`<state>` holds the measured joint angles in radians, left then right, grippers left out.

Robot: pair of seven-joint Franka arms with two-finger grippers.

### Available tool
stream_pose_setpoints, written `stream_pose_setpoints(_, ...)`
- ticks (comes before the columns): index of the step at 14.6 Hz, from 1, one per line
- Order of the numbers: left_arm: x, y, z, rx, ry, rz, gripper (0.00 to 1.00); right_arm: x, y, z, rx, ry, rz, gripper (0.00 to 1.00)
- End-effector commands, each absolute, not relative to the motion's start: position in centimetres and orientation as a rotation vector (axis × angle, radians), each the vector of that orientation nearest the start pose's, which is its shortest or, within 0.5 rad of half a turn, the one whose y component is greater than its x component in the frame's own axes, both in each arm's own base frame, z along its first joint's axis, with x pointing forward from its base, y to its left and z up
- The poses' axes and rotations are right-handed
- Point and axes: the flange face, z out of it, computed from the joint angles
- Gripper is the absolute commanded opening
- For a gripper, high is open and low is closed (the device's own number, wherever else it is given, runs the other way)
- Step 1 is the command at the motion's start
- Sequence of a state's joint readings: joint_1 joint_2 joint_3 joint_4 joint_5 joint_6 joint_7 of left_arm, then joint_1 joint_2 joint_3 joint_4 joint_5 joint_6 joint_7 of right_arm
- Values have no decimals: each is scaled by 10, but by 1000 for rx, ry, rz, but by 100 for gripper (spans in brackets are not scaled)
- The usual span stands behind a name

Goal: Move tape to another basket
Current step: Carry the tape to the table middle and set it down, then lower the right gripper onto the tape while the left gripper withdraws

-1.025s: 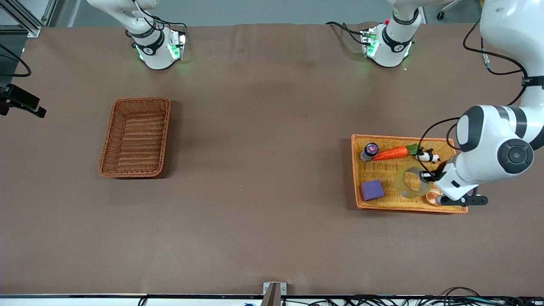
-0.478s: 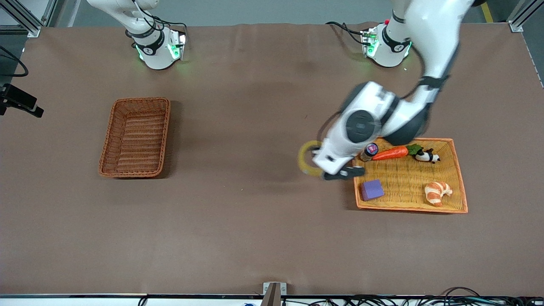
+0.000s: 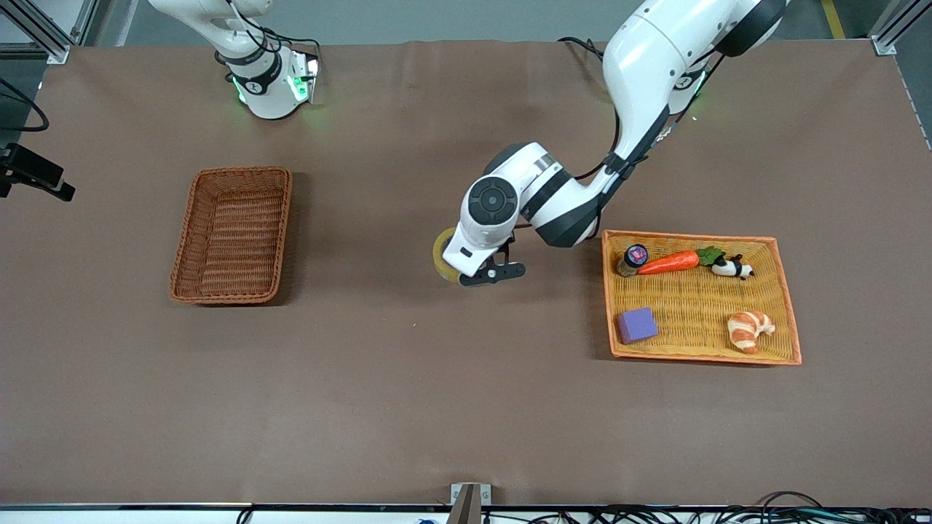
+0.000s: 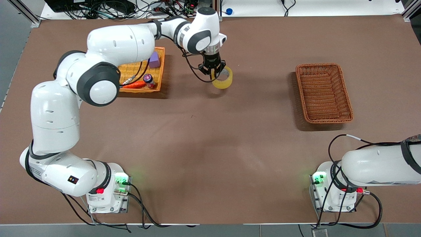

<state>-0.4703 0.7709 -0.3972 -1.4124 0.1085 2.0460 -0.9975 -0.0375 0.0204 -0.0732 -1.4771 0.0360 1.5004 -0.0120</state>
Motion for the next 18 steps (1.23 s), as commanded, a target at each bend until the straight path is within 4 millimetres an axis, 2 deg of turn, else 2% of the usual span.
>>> stream_pose_setpoints(1, 514, -512, 248, -3168, -288, 284, 24, 549, -48, 647, -3099, 105, 8, 100)
stream_pose_setpoints(3, 515, -512, 241, -3165, -313, 291, 40, 552, -30, 631, -3091, 59, 39, 100)
stream_pose_setpoints(4, 520, -506, 240, -3166, -317, 294, 54, 557, -18, 625, -3073, 32, 20, 100)
stream_pose_setpoints(5, 518, -508, 241, -3166, -309, 287, 88, 562, -5, 613, -3067, 0, 23, 100)
stream_pose_setpoints(6, 522, -507, 249, -3172, -336, 272, 100, 567, 11, 598, -3068, -39, 27, 100)
stream_pose_setpoints(7, 530, -499, 271, -3182, -353, 237, 100, 570, 29, 585, -3068, -84, 24, 100)
stream_pose_setpoints(8, 550, -479, 298, -3195, -405, 185, 100, 572, 47, 572, -3065, -129, 14, 100)
stream_pose_setpoints(9, 568, -449, 333, -3185, -467, 142, 100, 572, 66, 557, -3064, -171, 5, 100)
stream_pose_setpoints(10, 577, -424, 371, -3154, -477, 90, 100, 569, 97, 543, -3060, -219, -15, 100)
stream_pose_setpoints(11, 594, -388, 406, -3103, -503, -29, 100, 566, 124, 529, -3060, -232, -25, 100)
stream_pose_setpoints(12, 606, -358, 438, -3063, -496, -146, 100, 570, 142, 507, -3067, -225, 5, 100)
stream_pose_setpoints(13, 613, -329, 465, -3027, -474, -216, 100, 570, 160, 493, -3068, -260, 37, 100)
stream_pose_setpoints(14, 622, -292, 493, -3006, -433, -251, 100, 568, 185, 481, -3067, -316, 60, 100)
stream_pose_setpoints(15, 628, -250, 522, -3002, -363, -265, 100, 569, 204, 465, -3072, -312, 68, 100)
stream_pose_setpoints(16, 625, -219, 551, -2991, -310, -282, 100, 569, 226, 447, -3080, -271, 64, 100)
stream_pose_setpoints(18, 610, -173, 593, -2980, -287, -232, 100, 562, 285, 410, -3093, -212, 50, 100)
